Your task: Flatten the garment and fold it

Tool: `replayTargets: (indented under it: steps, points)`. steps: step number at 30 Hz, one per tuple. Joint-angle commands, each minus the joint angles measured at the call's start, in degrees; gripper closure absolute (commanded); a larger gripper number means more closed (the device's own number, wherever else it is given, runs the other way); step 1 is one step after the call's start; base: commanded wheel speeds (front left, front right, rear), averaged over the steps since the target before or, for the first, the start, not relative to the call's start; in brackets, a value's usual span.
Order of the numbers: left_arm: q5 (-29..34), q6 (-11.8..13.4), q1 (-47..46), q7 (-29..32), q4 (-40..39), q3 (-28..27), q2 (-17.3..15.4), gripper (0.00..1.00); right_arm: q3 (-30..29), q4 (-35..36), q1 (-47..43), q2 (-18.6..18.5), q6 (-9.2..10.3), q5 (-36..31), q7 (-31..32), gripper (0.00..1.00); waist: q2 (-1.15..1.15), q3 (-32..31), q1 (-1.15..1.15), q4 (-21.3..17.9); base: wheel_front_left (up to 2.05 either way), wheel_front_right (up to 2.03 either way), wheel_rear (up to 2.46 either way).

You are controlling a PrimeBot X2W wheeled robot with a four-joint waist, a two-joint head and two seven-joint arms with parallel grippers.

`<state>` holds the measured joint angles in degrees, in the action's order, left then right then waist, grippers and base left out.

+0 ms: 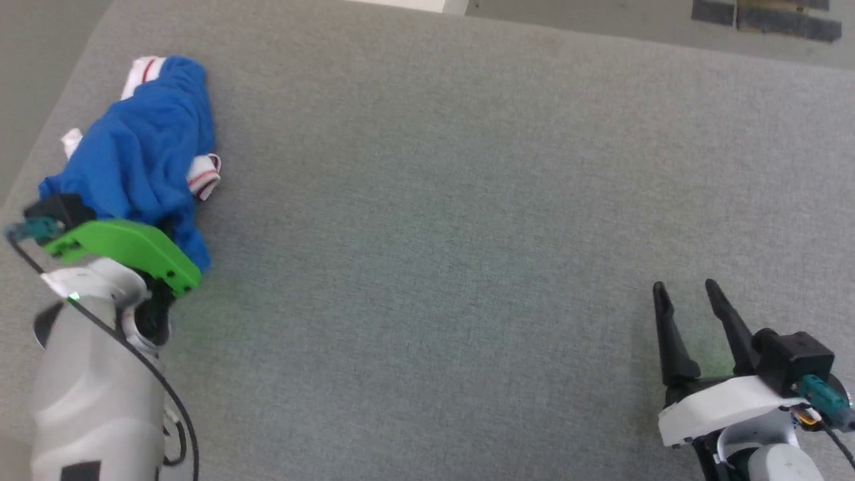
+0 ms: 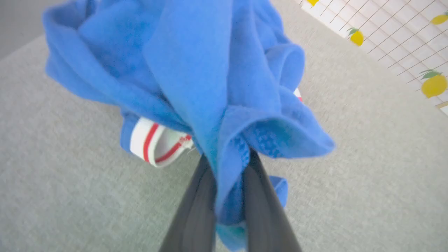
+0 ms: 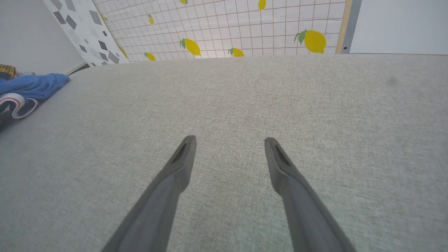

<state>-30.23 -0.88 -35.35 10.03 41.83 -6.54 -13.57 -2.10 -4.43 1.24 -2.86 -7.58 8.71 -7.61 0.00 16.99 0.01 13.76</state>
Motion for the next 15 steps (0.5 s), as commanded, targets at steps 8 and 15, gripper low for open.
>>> replayTargets:
  steps: [8, 15]
  points:
    - [0.18, -5.26, -8.22, -7.06, -10.14, 2.32, -2.7, 1.0, 1.54, -4.14, -0.49, -0.01, 0.09, 3.58, -2.76, 0.0, 0.0, -8.18, -0.01, -0.13, 0.0, 0.0, 0.0]
    - [-0.99, -6.37, -18.3, -2.0, -21.27, 7.96, -4.77, 1.0, 3.4, -8.51, -1.62, -0.01, 0.09, 6.73, -5.09, 0.0, 0.0, -13.5, -0.01, -4.43, 0.0, 0.0, 0.0]
